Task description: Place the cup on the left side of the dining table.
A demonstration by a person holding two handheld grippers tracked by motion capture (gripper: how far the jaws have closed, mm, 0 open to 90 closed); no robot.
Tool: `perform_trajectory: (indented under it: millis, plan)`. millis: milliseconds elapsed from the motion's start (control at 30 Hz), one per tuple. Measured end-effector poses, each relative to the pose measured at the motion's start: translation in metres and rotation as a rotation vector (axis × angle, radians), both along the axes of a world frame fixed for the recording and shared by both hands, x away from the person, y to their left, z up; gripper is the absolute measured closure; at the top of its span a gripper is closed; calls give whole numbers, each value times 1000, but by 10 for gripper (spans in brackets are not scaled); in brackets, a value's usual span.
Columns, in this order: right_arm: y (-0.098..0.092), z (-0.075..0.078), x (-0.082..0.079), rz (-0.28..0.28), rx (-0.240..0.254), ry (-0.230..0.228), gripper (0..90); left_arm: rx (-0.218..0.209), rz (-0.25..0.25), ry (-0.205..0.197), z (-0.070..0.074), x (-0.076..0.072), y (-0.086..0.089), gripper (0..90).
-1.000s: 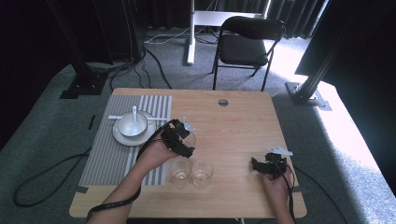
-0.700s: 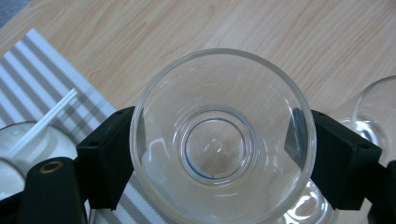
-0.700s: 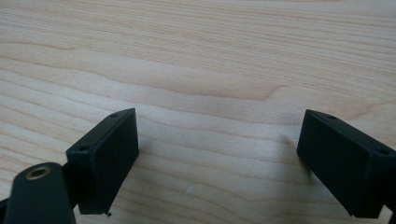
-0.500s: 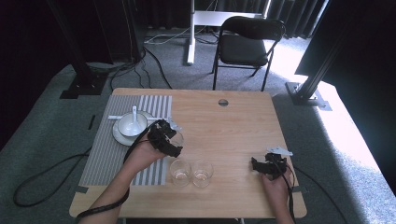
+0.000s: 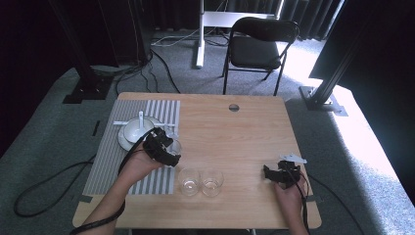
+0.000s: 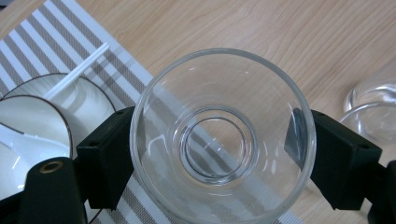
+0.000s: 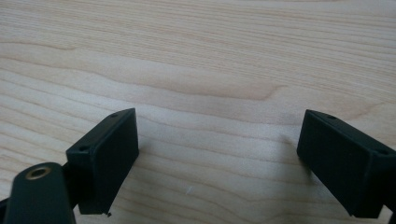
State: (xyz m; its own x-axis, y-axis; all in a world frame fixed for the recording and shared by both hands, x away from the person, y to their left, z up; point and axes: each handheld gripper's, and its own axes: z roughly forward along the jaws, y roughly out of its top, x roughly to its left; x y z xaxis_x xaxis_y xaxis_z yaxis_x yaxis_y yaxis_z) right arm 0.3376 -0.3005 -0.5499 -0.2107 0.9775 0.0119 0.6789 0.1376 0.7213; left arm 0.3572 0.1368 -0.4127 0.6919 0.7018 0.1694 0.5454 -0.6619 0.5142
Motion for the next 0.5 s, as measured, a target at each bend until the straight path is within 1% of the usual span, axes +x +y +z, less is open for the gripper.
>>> perform_trajectory:
  millis: [67,100,133,267,400,500]
  plan:
    - [0,0,0,0,0,0,121,-6,3,7,-1,-1,4,186]
    - [0,0,0,1,-1,0,121,-9,8,4,-1,-1,6,186]
    - [0,0,0,1,-1,0,121,-3,8,9,-1,-2,8,186]
    - [0,0,0,2,-1,0,121,-16,9,24,-3,-3,17,186]
    - [0,0,0,2,-1,0,121,-4,22,21,-6,-6,23,186]
    - [0,0,0,1,-2,0,121,-10,37,22,-6,-8,31,186]
